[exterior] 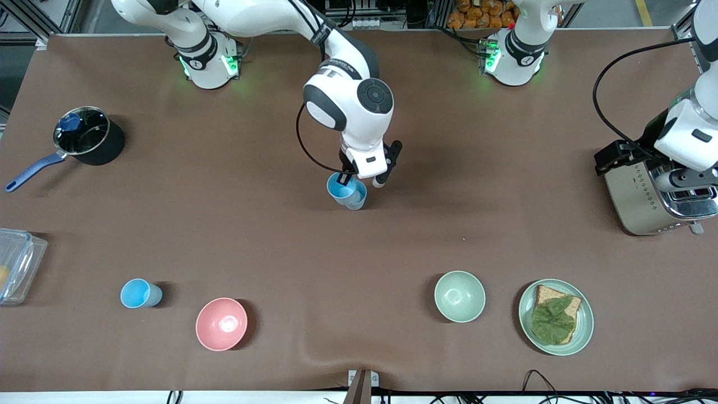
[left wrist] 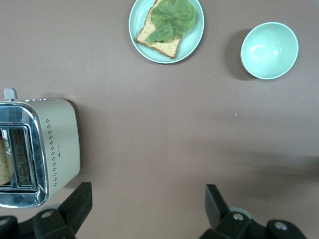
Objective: Stack blue cups with both arms
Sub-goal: 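Lower the cup into the middle cup and open the right gripper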
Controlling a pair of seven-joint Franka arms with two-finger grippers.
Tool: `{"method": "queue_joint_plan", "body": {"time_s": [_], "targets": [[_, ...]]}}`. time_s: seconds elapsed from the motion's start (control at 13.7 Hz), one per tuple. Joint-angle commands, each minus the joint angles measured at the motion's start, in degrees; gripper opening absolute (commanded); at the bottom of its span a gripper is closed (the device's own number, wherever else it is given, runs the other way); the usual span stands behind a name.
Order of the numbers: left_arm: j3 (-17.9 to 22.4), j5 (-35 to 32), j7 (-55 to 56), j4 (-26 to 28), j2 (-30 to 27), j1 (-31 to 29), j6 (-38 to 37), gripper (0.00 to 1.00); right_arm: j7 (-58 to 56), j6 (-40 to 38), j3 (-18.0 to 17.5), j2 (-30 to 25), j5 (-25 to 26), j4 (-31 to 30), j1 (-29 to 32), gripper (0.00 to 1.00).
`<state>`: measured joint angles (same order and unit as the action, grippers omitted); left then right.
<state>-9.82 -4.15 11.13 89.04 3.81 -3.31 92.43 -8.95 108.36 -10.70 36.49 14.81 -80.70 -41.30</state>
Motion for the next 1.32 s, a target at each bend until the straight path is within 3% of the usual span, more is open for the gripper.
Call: {"method": "queue_joint_plan", "body": {"time_s": [0.0, 0.66, 0.73, 0.8, 0.88, 1.1, 1.24], "targets": [[2.35, 1.25, -4.43, 2.1, -2.05, 0.76, 0.12, 1.0, 3.15, 0.1, 0.41, 0.42, 1.36, 0.89, -1.67, 0.0], [2.44, 3.45, -6.91, 4.73, -4.5, -1.79, 0.47, 1.0, 4.99, 1.24, 0.41, 1.74, 2.59, 0.8, -2.55, 0.0], [2.44, 3.45, -6.91, 5.17, -4.86, -1.62, 0.56, 1.0, 5.87, 1.24, 0.41, 1.74, 2.59, 0.8, -2.55, 0.25], [2.44, 3.1, -6.91, 5.35, -5.21, -1.44, 0.56, 1.0, 6.83, 1.16, 0.41, 1.74, 2.59, 0.8, -2.55, 0.92], [2.44, 2.66, -6.91, 5.35, -5.3, -0.74, 0.56, 1.0, 7.19, 0.81, 0.41, 1.57, 2.24, 0.89, -2.38, 1.0], [2.53, 1.87, -7.61, 3.86, -4.43, -0.03, -0.06, 1.0, 8.85, -3.21, 0.41, -1.4, 1.45, 1.07, -0.02, 1.0], [2.27, 1.78, -7.96, 2.29, -3.54, -0.03, 0.03, 1.0, 9.04, -7.18, 0.32, -4.92, -3.44, 1.07, 4.45, 1.0]]}}
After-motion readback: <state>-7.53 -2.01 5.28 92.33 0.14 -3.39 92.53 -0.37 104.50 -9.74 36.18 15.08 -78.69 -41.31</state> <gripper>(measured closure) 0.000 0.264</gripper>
